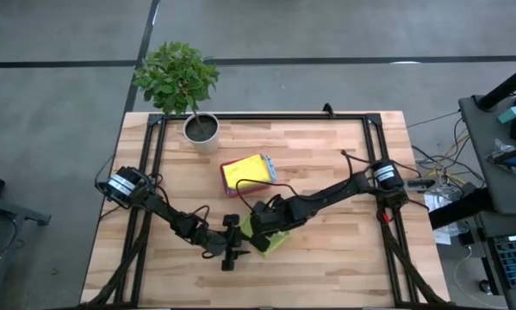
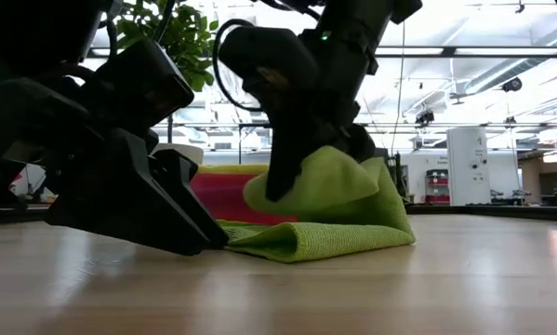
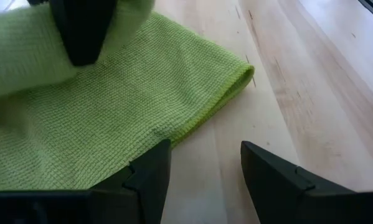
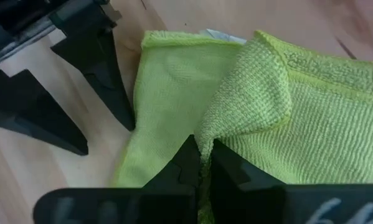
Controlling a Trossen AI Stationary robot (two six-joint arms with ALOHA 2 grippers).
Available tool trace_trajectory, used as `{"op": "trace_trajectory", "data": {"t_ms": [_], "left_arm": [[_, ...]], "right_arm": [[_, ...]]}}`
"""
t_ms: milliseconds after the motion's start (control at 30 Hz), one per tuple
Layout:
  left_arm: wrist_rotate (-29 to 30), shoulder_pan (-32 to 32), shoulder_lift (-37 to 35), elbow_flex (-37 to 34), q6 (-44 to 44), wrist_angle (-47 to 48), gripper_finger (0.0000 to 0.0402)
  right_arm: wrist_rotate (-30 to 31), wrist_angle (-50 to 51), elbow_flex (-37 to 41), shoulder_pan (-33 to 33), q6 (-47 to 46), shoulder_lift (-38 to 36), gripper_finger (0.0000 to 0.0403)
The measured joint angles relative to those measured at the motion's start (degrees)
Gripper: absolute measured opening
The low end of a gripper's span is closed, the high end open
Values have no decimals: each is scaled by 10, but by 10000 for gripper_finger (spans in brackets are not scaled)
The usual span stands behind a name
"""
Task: Fold microfiber towels
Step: Fold the green microfiber cloth
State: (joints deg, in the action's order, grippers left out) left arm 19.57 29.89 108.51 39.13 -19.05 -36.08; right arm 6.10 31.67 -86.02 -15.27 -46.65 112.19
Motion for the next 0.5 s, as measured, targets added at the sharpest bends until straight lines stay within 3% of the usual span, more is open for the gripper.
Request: {"op": "trace_trajectory", "data": {"t_ms": [200,500], "left_arm": [[0,0,0,0,0,-1,180],[-1,0,0,-2,4,-9,180]], "right_arm": [[0,-8,0,0,-2,10,30],[-23,-69,0,0,16,10,136]]}}
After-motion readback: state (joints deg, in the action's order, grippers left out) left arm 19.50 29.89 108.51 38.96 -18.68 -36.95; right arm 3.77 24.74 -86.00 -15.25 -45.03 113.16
